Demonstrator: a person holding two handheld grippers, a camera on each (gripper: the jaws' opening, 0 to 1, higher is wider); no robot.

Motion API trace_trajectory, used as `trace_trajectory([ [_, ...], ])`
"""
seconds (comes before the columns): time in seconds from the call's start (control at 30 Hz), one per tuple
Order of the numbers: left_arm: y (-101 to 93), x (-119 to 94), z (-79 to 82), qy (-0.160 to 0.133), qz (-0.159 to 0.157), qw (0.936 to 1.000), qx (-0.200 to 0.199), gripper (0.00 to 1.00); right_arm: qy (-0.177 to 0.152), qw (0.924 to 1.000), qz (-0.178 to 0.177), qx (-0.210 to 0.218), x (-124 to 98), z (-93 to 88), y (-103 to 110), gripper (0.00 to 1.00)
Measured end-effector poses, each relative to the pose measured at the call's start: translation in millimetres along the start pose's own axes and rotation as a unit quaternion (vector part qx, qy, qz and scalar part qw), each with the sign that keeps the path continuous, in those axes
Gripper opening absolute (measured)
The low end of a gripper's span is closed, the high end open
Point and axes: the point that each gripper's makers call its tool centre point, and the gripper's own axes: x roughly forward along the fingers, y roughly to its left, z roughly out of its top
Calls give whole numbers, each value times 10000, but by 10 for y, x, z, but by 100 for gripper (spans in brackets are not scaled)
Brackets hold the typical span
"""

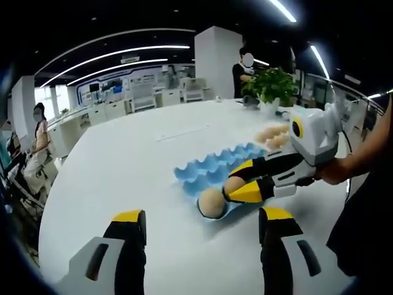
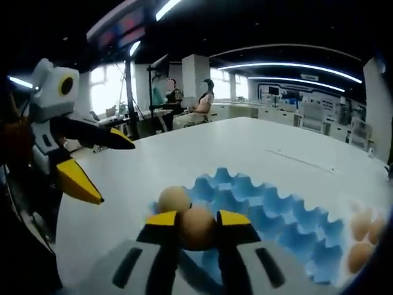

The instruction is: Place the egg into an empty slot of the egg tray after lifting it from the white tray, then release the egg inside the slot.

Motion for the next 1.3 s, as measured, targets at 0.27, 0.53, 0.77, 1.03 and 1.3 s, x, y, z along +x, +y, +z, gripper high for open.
trace_trajectory([
  [0.27, -3, 4, 10, -14, -9, 10000, 6, 76, 61, 9999, -77, -22, -56, -18, -54, 26],
  [0.53, -11, 6, 26, -39, -16, 10000, 23, 76, -41, 9999, -68, -95, -120, 59, -40, 27],
  [0.77, -14, 10, 42, -63, -37, 10000, 43, 76, -67, 9998, -109, -145, -170, 62, -57, 32],
  [1.03, -18, 20, 50, -87, -46, 9999, 24, 81, -26, 9997, -189, -159, -251, 29, -105, 35],
  [1.3, -38, 40, 68, -122, -87, 9999, -37, 89, -27, 9994, -325, -151, -396, 4, -185, 35],
])
